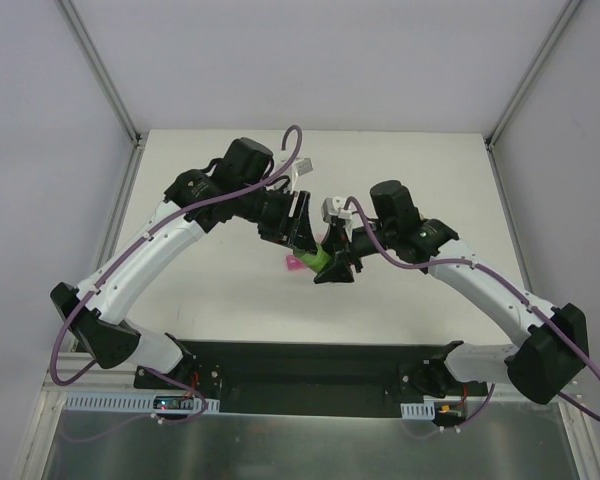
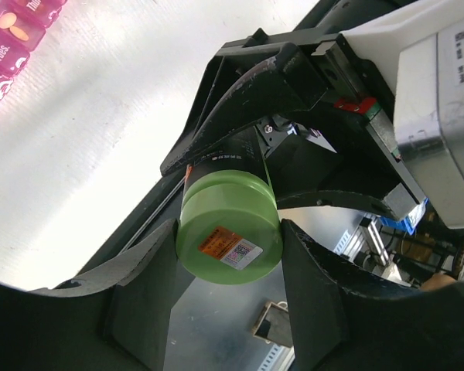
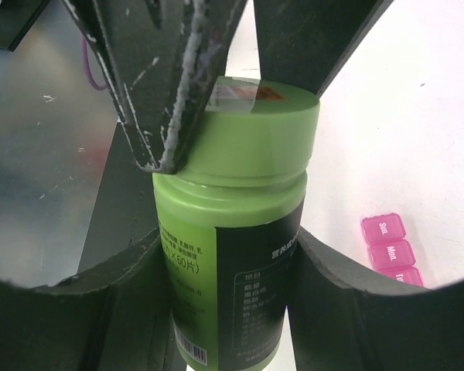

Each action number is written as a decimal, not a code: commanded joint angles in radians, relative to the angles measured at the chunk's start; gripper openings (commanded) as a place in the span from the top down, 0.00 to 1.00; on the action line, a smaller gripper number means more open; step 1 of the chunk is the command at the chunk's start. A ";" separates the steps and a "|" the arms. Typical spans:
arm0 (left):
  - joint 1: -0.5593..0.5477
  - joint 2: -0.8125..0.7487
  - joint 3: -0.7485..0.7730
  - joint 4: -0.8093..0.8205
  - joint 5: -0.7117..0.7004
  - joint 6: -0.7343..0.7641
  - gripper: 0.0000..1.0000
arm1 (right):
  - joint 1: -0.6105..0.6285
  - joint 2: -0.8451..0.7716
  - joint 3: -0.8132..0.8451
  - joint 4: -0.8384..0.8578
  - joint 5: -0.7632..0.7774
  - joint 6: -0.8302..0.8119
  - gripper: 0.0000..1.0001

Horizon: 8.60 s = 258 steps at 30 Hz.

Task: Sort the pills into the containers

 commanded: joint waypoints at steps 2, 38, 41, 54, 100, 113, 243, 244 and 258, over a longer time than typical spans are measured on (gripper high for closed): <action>-0.051 0.000 -0.023 -0.010 0.070 0.069 0.86 | -0.004 -0.033 0.033 0.154 -0.080 0.021 0.91; -0.088 -0.010 -0.067 -0.085 0.217 0.385 0.83 | -0.030 -0.044 -0.010 0.292 -0.186 0.165 0.91; -0.091 -0.013 -0.079 -0.085 0.210 0.390 0.82 | -0.030 -0.050 -0.010 0.315 -0.188 0.168 0.90; -0.129 -0.092 -0.148 -0.009 0.032 0.486 0.70 | -0.030 -0.047 -0.016 0.404 -0.231 0.271 0.91; -0.042 -0.325 -0.211 0.289 -0.201 -0.064 0.01 | -0.012 -0.053 0.025 0.167 -0.076 0.029 0.91; -0.077 -0.228 -0.135 0.241 -0.363 -0.127 0.20 | 0.005 -0.033 0.040 0.124 0.022 -0.005 0.91; -0.079 -0.234 -0.224 0.244 -0.335 -0.222 0.34 | 0.065 -0.035 0.059 0.044 0.138 -0.114 0.91; -0.079 -0.231 -0.224 0.244 -0.332 -0.222 0.38 | 0.067 -0.035 0.059 0.042 0.136 -0.113 0.91; -0.079 -0.210 -0.196 0.203 -0.229 -0.138 0.61 | 0.059 -0.033 0.066 0.053 0.049 -0.071 0.91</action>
